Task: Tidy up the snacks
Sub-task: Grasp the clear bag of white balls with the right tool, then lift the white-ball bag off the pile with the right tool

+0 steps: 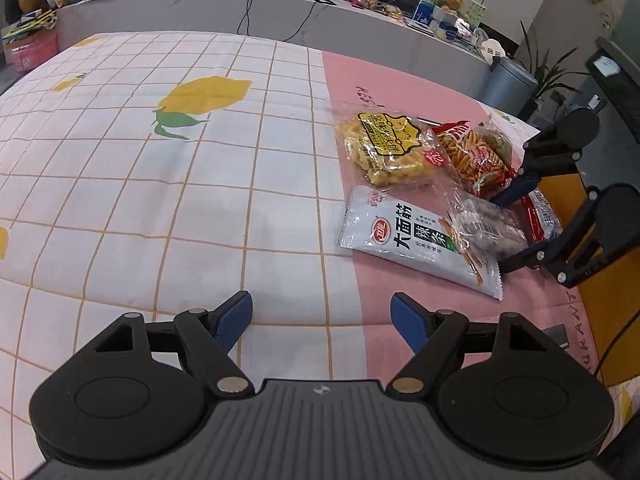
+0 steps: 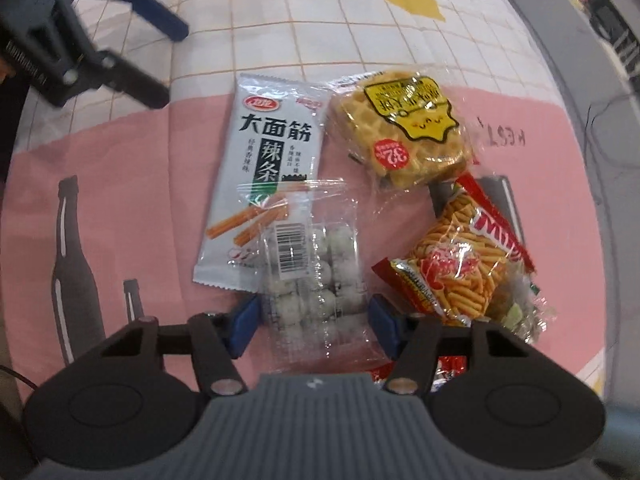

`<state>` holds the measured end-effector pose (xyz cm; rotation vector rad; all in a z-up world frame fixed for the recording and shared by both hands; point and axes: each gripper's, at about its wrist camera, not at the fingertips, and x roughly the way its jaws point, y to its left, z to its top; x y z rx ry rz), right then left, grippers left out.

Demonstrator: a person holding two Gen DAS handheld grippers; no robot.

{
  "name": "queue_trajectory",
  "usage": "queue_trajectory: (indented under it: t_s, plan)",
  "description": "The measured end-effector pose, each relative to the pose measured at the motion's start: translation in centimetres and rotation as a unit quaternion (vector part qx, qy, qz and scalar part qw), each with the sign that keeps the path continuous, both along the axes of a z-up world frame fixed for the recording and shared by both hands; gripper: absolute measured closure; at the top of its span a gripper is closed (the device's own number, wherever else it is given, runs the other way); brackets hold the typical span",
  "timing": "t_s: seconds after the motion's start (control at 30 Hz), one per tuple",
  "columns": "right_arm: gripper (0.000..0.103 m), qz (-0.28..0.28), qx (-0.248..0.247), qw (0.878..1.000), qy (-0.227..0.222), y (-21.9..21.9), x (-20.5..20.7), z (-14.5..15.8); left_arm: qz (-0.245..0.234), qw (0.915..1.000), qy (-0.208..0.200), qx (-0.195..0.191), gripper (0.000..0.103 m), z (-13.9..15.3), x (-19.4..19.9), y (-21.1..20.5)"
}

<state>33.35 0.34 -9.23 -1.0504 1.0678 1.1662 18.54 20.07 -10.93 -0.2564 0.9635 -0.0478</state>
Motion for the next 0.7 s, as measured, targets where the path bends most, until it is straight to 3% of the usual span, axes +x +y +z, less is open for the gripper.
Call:
queue_trajectory:
  t_s: [0.1, 0.17, 0.37, 0.47, 0.6, 0.7]
  plan:
    - [0.045, -0.057, -0.014, 0.998, 0.035, 0.5, 0.9, -0.3, -0.002, 1.0, 0.002, -0.006, 0.011, 0.0, -0.1, 0.3]
    - [0.046, -0.06, -0.012, 0.998, 0.019, 0.6, 0.1, -0.3, 0.0, 0.9999, 0.003, -0.015, 0.011, 0.0, -0.1, 0.6]
    - [0.046, -0.173, -0.023, 0.984, 0.027, 0.5, -3.0, -0.3, 0.002, 0.9998, 0.007, -0.016, 0.011, 0.1, -0.2, 0.7]
    - [0.046, -0.276, -0.008, 0.961, 0.021, -0.3, -4.5, -0.2, 0.002, 0.9998, 0.008, -0.017, 0.011, 0.1, -0.3, 0.6]
    - [0.045, -0.321, 0.04, 0.946, 0.008, -1.5, -7.4, -0.1, 0.004, 0.9997, 0.009, -0.022, 0.011, 0.0, -0.4, 0.6]
    - [0.04, -0.377, 0.089, 0.922, -0.01, -2.9, -9.0, -0.3, 0.006, 0.9997, 0.008, -0.024, 0.011, 0.1, -0.5, 0.4]
